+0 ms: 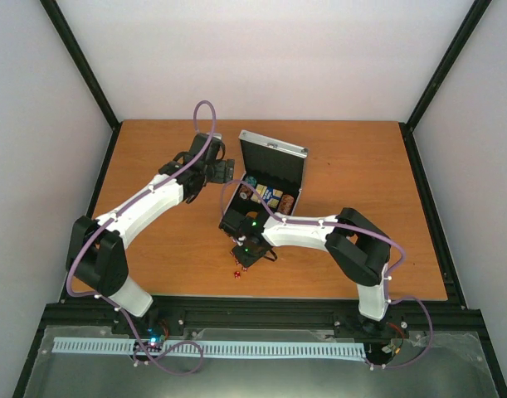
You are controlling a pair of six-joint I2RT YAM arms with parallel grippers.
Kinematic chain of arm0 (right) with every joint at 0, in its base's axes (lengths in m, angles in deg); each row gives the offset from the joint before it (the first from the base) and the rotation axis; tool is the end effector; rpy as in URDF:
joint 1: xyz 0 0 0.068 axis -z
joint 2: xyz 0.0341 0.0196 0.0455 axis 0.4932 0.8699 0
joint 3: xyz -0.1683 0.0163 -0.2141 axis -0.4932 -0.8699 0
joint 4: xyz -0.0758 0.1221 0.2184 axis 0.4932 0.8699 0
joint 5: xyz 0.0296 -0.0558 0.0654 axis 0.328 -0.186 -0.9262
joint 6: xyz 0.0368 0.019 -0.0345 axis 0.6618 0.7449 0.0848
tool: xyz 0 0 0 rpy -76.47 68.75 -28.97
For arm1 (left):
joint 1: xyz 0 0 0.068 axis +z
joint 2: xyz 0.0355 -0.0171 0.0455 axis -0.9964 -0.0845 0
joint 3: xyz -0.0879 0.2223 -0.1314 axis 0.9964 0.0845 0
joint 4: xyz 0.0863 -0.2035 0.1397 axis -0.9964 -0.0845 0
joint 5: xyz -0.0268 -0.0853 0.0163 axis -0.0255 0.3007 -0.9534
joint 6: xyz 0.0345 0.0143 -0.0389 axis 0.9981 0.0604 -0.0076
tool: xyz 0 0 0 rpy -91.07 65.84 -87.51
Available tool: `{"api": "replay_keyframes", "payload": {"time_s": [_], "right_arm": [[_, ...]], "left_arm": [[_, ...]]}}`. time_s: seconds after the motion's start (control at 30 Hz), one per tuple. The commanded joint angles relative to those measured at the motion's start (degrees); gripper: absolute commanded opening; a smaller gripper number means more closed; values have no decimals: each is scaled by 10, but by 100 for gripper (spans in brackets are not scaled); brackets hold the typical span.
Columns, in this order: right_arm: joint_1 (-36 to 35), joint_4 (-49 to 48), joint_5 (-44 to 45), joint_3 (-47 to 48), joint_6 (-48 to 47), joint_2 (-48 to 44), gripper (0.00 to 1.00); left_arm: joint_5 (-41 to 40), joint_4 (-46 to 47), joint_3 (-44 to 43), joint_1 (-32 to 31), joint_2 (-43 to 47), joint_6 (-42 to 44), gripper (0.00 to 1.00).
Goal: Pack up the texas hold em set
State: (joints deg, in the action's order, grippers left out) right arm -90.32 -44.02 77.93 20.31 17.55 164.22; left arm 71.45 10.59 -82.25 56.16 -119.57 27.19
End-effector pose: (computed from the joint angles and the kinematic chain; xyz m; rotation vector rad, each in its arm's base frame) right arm 0.1784 0.3176 0.1523 -1.0657 2.7624 0.1846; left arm 0.3093 -0.1594 0.2858 0.1448 2.2973 -0.0381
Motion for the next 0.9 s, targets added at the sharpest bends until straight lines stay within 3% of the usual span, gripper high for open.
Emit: {"api": "replay_keyframes", "payload": {"time_s": [0.0,0.3,0.5,0.87], "right_arm": [[-2,2,15,2,4,7,4],[6,49,35,48,-19,-38,3],[73,47,30,55,-37,-103,3],[190,-19,27,97,-83,-16,3]], "left_arm": [[2,6,-1,0,8,2,100],[1,5,-3,-1,14,3,100],[0,5,-4,-1,17,4,100],[4,6,-3,0,13,5,100]]}}
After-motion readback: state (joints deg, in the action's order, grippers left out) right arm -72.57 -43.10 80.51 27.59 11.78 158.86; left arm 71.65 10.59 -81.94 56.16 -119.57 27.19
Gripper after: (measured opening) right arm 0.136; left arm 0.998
